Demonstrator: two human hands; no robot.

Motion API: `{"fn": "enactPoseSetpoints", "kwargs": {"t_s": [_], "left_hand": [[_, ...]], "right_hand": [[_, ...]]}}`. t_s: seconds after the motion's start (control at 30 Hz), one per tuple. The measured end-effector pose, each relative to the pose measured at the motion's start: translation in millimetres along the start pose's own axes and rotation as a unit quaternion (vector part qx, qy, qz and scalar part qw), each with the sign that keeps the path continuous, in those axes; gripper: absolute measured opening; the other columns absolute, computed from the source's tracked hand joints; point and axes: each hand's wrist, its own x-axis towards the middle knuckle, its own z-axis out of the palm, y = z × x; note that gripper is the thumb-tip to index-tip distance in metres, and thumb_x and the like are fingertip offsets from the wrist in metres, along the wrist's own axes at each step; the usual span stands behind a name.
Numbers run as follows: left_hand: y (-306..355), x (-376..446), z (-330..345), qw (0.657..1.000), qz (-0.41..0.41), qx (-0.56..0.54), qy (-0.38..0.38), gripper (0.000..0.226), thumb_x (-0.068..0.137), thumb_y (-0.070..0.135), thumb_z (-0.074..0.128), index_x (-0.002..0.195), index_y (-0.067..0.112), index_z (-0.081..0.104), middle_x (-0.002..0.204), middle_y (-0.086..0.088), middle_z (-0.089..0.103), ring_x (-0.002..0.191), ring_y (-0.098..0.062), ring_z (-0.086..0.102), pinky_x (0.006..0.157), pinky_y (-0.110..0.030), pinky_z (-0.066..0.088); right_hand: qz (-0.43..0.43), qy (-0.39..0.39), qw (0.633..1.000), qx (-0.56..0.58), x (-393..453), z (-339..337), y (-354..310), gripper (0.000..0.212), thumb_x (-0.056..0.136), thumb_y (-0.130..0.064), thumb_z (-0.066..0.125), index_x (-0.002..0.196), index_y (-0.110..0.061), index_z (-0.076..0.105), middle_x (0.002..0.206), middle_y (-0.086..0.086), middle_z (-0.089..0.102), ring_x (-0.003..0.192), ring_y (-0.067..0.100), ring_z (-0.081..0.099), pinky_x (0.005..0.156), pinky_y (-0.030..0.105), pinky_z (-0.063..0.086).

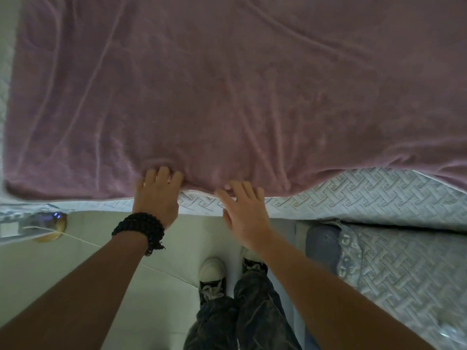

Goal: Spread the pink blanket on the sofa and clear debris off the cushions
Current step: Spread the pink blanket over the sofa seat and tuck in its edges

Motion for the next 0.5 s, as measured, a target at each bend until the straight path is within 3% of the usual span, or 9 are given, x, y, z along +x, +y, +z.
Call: {"fn": "enactPoseSetpoints", "kwargs": {"t_s": [0.13,0.27,0.37,0.5], "left_hand": [[-16.0,6.8,6.9,0.997,0.032,-0.055,0.037,0.037,0.063,-0.007,0.066,0.095,0.008,0.055,0.088,-0.013,0.059,0.079,-0.034,0.053,0.063,-0.041,0.046],[-28.3,-4.9,11.8,0.992,0.062,-0.098,0.039,0.025,0.063,-0.017,0.062,0.077,0.004,0.059,0.072,-0.013,0.056,0.065,-0.030,0.050,0.056,-0.041,0.045],[-39.1,-19.4,14.4,0.993,0.071,-0.096,0.016,0.022,0.062,-0.012,0.066,0.076,0.004,0.063,0.072,-0.012,0.056,0.064,-0.030,0.050,0.056,-0.043,0.047],[-35.3,-17.6,9.7,0.996,0.035,-0.074,-0.041,0.019,0.068,0.001,0.062,0.085,0.008,0.062,0.085,-0.008,0.056,0.077,-0.029,0.051,0.065,-0.039,0.044]], "right_hand": [[0.067,0.002,0.997,-0.037,28.4,7.8,-17.5,0.050,0.072,-0.011,0.073,0.118,-0.022,0.057,0.114,0.004,0.058,0.100,0.027,0.052,0.083,0.043,0.041],[0.041,-0.004,0.999,0.007,27.3,4.9,-19.1,0.038,0.073,0.003,0.069,0.108,-0.013,0.064,0.099,0.007,0.062,0.090,0.029,0.056,0.075,0.043,0.046],[0.021,-0.063,0.998,0.018,26.2,1.7,-25.4,0.039,0.081,0.005,0.060,0.116,-0.012,0.061,0.108,0.008,0.061,0.099,0.028,0.054,0.081,0.042,0.048],[0.034,-0.114,0.991,0.063,35.8,-8.7,-22.2,0.029,0.090,-0.006,0.057,0.117,-0.016,0.060,0.113,0.005,0.059,0.106,0.024,0.053,0.089,0.041,0.049]]}}
